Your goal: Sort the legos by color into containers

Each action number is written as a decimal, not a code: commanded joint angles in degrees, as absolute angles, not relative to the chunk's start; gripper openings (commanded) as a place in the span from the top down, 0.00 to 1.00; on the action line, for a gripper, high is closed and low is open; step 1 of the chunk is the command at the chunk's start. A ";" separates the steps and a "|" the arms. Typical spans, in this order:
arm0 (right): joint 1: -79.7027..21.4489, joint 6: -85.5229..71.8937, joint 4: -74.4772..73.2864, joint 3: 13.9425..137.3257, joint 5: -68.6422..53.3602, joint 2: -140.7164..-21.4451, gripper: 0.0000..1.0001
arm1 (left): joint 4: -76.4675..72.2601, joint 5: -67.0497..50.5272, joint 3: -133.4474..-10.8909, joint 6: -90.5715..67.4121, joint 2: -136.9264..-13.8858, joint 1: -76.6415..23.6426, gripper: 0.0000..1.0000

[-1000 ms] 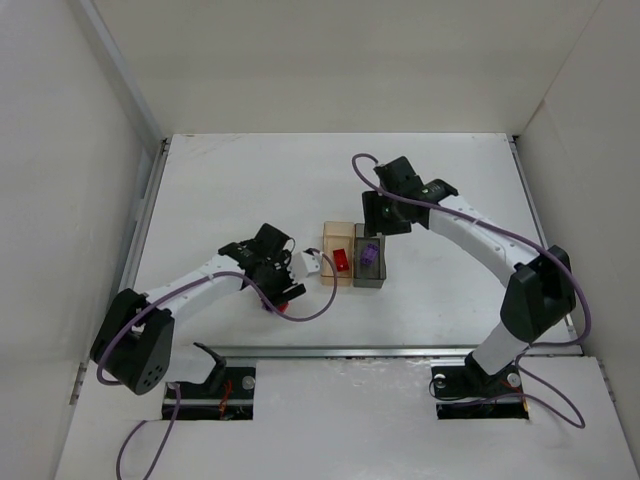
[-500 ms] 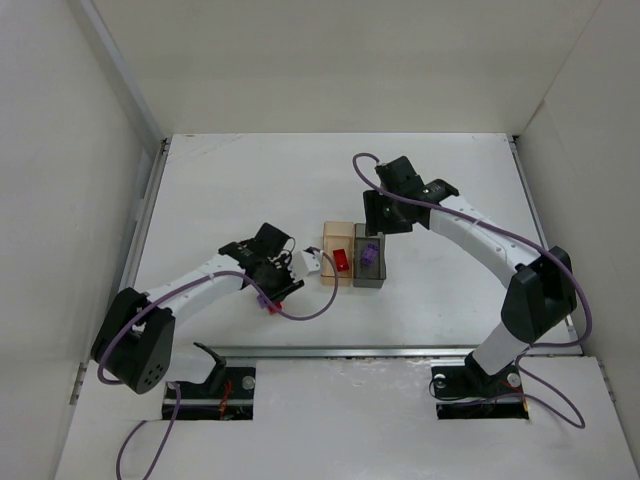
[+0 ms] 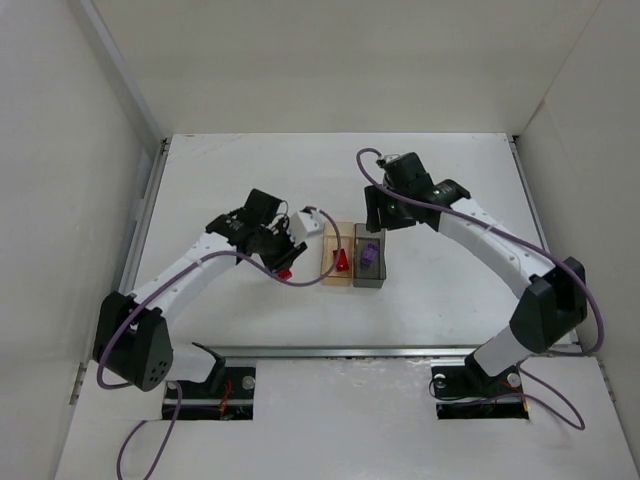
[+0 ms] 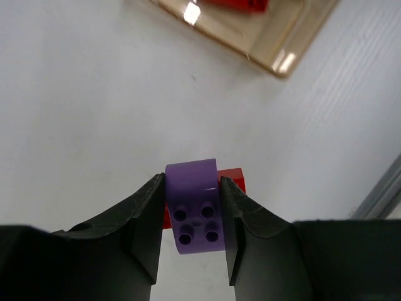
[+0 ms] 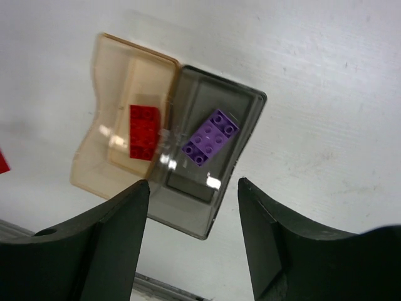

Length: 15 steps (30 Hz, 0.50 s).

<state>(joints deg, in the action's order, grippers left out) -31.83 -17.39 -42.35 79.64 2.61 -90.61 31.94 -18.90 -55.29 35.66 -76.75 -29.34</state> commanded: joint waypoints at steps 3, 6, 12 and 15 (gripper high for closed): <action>-31.46 -12.49 -30.35 77.61 -8.40 -80.87 0.34 | 32.08 -25.83 -65.90 30.78 -74.98 -28.21 1.00; -31.46 -11.95 -24.89 74.54 -14.39 -77.09 0.31 | 29.72 -27.06 -69.77 27.35 -75.49 -28.21 1.00; -32.07 -15.99 -11.78 71.54 -25.65 -76.28 0.29 | 20.75 -31.03 -78.39 14.34 -77.61 -27.69 1.00; -32.61 -16.00 -10.46 72.16 -27.60 -77.51 0.32 | 18.38 -32.70 -80.50 10.03 -78.22 -27.69 1.00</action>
<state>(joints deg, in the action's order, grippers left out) -31.92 -15.20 -18.20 72.18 -21.65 -76.90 23.31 -28.91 -77.38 17.61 -78.30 -27.99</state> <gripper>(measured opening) 0.689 0.327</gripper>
